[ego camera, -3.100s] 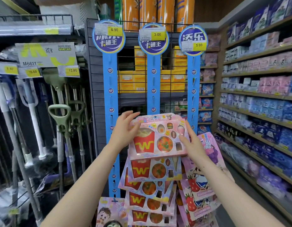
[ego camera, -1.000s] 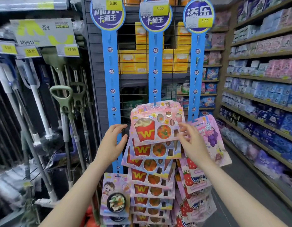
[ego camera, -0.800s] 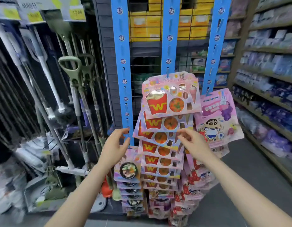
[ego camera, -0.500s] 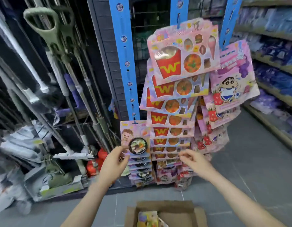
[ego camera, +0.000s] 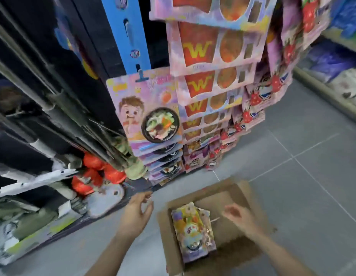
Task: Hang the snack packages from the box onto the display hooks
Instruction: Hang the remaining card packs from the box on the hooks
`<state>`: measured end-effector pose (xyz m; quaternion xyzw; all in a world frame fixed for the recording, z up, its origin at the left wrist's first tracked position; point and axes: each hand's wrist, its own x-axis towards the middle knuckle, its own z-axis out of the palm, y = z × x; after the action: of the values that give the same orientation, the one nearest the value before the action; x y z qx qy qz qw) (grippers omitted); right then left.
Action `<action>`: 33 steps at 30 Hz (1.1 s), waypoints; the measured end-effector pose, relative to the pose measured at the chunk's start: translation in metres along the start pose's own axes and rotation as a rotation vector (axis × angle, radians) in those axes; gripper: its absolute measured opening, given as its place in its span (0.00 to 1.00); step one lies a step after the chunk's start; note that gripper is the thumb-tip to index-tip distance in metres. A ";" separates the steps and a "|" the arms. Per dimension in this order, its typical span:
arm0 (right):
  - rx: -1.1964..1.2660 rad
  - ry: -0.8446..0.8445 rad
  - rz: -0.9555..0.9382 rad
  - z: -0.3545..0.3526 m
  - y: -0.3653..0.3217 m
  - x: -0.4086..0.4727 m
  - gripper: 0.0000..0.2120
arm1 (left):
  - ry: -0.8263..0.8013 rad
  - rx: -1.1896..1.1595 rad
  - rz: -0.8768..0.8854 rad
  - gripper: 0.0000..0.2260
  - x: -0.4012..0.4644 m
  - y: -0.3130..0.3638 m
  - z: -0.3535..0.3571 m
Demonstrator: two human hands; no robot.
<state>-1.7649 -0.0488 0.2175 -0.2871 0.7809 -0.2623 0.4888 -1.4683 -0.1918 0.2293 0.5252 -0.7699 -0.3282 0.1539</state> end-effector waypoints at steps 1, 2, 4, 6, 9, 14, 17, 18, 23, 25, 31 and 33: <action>0.017 -0.005 0.032 0.015 0.017 0.016 0.09 | -0.014 -0.003 -0.023 0.21 0.001 -0.020 0.023; 0.033 0.002 0.057 0.030 0.037 0.036 0.09 | -0.034 -0.006 -0.041 0.19 0.002 -0.042 0.048; 0.082 0.001 0.103 0.065 0.087 0.076 0.05 | -0.074 0.020 -0.026 0.17 0.002 -0.091 0.102; 0.077 0.003 0.135 0.102 0.138 0.113 0.04 | -0.118 0.081 0.007 0.19 -0.004 -0.142 0.158; 0.177 -0.005 0.256 0.150 0.203 0.160 0.07 | -0.174 0.116 0.009 0.23 -0.013 -0.208 0.233; 0.207 -0.020 0.229 0.208 0.278 0.219 0.08 | -0.137 0.173 0.077 0.30 -0.016 -0.267 0.307; 0.214 -0.005 0.174 0.230 0.291 0.238 0.08 | -0.114 0.180 0.101 0.31 -0.017 -0.279 0.322; 0.208 0.010 0.170 0.236 0.293 0.242 0.09 | -0.104 0.185 0.111 0.31 -0.017 -0.282 0.324; 0.352 0.058 0.223 0.230 0.296 0.235 0.13 | -0.101 0.237 0.130 0.29 -0.020 -0.277 0.317; 0.425 0.093 0.261 0.207 0.295 0.219 0.13 | -0.119 0.236 0.118 0.27 -0.023 -0.262 0.310; 0.512 0.195 0.324 0.109 0.286 0.168 0.14 | -0.170 0.018 0.038 0.24 -0.028 -0.185 0.320; 0.517 0.235 0.325 0.088 0.295 0.170 0.20 | -0.179 -0.012 -0.039 0.29 -0.026 -0.174 0.347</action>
<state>-1.8013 0.0257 -0.1237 0.0071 0.7750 -0.4020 0.4875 -1.5367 -0.0890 -0.1393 0.5077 -0.7683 -0.3812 0.0813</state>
